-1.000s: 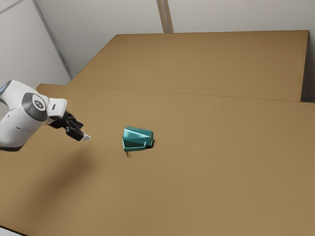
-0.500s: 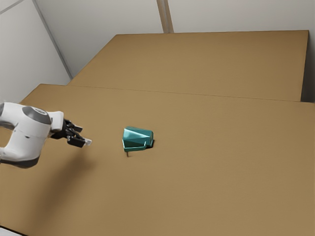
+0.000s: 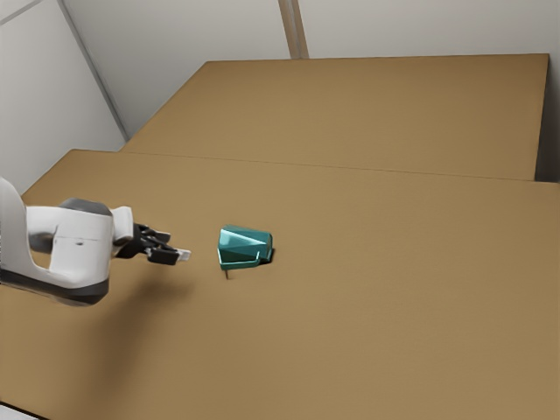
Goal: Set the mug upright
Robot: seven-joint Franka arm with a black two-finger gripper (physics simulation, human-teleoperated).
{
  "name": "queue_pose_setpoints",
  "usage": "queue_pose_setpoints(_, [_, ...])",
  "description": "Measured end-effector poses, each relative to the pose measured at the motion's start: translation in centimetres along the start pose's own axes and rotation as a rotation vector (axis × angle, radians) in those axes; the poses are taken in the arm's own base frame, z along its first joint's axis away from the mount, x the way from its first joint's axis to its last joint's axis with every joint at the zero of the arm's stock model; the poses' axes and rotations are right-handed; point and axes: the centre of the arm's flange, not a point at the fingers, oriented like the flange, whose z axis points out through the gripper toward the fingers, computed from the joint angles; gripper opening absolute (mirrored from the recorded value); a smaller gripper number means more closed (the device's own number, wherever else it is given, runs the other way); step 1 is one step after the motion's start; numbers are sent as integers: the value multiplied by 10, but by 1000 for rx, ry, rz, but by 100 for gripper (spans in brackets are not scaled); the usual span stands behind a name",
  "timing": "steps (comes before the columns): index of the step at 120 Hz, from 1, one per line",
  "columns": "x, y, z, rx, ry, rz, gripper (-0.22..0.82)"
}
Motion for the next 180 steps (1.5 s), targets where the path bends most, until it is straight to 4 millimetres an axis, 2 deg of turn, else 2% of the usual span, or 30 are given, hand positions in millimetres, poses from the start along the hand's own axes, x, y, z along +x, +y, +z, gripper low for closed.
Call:
queue_pose_setpoints(73, [2, 22, 23, -73, 89, -6, 60])
queue_pose_setpoints(98, [1, 16, 36, -76, 92, -10, 60])
queue_pose_setpoints(111, [6, 13, 42, -81, 104, -4, 60])
queue_pose_setpoints(180, [14, 36, 64, -136, 134, 3, 58])
